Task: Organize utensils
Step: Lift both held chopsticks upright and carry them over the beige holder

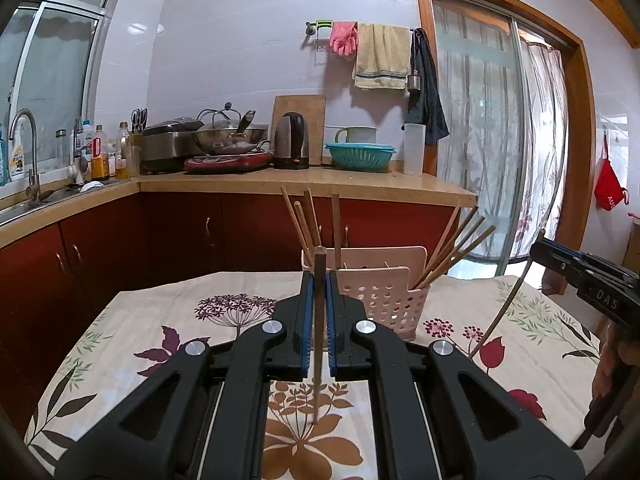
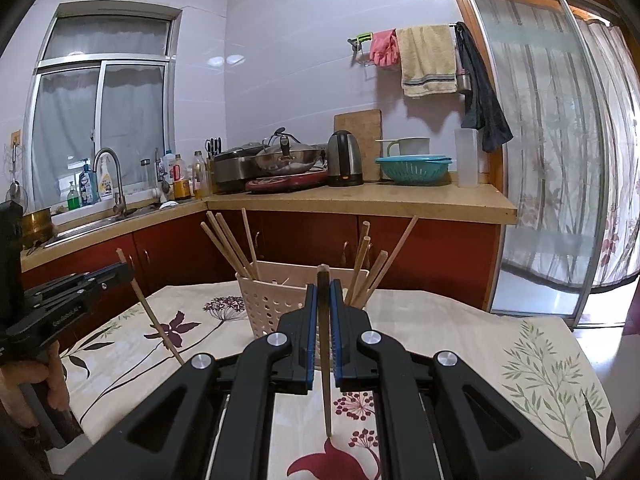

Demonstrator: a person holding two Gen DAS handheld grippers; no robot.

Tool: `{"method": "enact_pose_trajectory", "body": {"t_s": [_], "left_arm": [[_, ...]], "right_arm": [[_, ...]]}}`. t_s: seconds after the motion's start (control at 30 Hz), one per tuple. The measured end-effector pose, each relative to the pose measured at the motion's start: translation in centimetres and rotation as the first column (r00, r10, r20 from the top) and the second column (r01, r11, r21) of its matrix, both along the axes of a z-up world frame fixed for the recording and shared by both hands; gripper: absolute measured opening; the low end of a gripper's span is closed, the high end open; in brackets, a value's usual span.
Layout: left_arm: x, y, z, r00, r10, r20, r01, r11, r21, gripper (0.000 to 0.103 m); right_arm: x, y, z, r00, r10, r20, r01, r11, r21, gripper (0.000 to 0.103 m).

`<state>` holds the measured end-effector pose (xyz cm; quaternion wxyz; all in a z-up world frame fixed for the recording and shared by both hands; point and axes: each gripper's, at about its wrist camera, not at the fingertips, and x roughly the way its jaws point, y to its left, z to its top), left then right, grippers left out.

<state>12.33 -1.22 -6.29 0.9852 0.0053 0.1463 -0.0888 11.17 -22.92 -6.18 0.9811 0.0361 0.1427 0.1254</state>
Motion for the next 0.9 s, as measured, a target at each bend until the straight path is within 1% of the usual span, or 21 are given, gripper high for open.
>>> {"method": "enact_pose_trajectory", "body": {"t_s": [0.1,0.23,0.37,0.57,0.73,0.9], "left_arm": [[0.4,-0.1,0.0,1.0,-0.009,-0.001,0.009,1.0,-0.002,0.007],[0.9,0.1,-0.1,1.0,-0.015,-0.004,0.015,1.0,-0.008,0.007],[1.0,0.2,0.5,0.999,-0.034,-0.003,0.034,0.999,-0.029,0.007],[0.5,-0.4,3.2,0.996,-0.078,0.049,0.08,0.995,-0.052,0.007],[0.6,-1.2,6.2,0.986,-0.127,0.105,0.135,0.988,-0.081,0.007],[1.3,-2.3,8.6,0.974,-0.147,0.174,0.159,0.985,-0.061,0.007]], "right_arm": [[0.3,-0.1,0.1,1.0,0.007,-0.005,-0.007,1.0,0.02,0.007],[0.6,0.0,0.0,1.0,0.008,-0.01,-0.008,1.0,0.021,0.007],[0.5,-0.2,0.4,1.0,0.016,-0.006,-0.016,0.999,0.034,0.007],[0.0,-0.2,2.7,0.998,0.033,0.046,-0.035,0.998,0.044,0.007],[-0.1,0.0,5.1,0.994,0.053,0.096,-0.058,0.997,0.051,0.007],[0.4,0.6,7.5,0.985,0.069,0.157,-0.075,0.997,0.031,0.007]]}}
